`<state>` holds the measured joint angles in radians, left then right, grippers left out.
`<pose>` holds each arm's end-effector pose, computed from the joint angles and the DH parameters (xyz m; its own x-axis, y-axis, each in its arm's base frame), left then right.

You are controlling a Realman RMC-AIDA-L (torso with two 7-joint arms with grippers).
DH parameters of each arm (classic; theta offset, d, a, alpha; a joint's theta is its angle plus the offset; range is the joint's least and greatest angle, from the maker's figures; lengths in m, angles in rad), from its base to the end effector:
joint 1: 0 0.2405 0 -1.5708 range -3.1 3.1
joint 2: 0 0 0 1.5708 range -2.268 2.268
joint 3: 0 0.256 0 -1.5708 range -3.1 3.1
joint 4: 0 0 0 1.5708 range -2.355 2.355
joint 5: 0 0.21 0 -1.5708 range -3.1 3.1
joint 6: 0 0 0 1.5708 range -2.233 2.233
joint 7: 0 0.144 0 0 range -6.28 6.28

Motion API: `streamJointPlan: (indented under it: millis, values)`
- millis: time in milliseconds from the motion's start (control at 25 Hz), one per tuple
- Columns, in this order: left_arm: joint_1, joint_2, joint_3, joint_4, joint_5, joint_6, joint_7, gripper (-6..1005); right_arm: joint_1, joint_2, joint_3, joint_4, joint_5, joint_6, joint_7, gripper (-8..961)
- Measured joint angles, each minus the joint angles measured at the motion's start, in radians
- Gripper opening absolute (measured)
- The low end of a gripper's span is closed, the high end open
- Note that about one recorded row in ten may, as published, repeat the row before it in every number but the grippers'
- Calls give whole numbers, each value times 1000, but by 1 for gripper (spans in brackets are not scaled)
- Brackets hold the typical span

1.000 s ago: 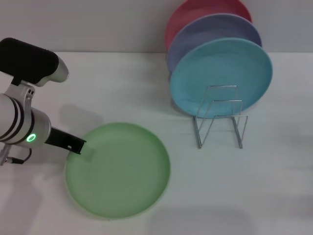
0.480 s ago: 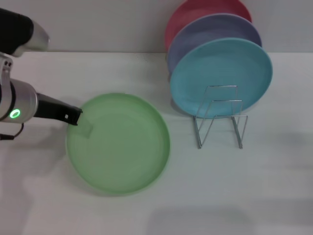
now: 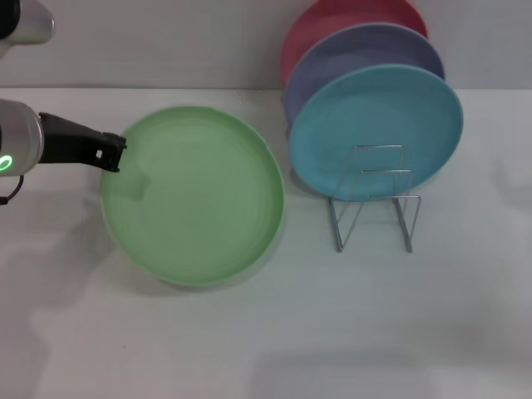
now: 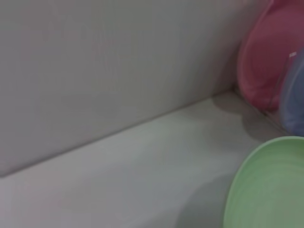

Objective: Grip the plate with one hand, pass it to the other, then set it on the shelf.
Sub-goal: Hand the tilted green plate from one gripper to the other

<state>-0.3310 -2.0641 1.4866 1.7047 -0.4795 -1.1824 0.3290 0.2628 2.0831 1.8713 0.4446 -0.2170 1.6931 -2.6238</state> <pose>-0.1728 0.3577 0.0471 0.7710 0.5948 0.2277 0.5646 -0.4727 -0.6766 0.2723 0.2892 0.0875 0.3489 0.6132 -0.7087 -0.6794 -0.3554 -0.6419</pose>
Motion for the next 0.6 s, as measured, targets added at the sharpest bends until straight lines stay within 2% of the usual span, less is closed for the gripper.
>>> streamJointPlan:
  millis: [80, 120, 160, 240, 320, 400, 440, 520, 600]
  values:
    - [14, 0, 3, 14, 1, 33, 0, 29, 6, -3, -51, 106, -8, -89, 36, 752]
    - [28, 0, 3, 19, 0, 70, 0, 29, -3, -10, -110, 260, -49, -257, 113, 752]
    - [28, 0, 3, 19, 0, 70, 0, 29, -3, -10, -110, 260, -49, -257, 113, 752]
    - [38, 1, 3, 20, -2, 94, 1, 29, -20, -15, -138, 431, -145, -459, 245, 751]
    - [49, 1, 3, 25, -1, 108, 1, 29, -32, -14, -143, 631, -343, -702, 458, 751]
    - [52, 0, 4, 29, -1, 112, 1, 29, -25, -13, -148, 775, -549, -864, 683, 751]
    - [54, 0, 5, 31, -1, 115, 1, 29, -13, -15, -152, 862, -702, -938, 853, 750]
    - [57, 0, 4, 35, -1, 123, 1, 29, 26, -24, -152, 971, -987, -1003, 1171, 750]
    - [58, 0, 4, 35, -2, 129, 1, 29, 75, -35, -147, 1052, -1243, -999, 1444, 750]
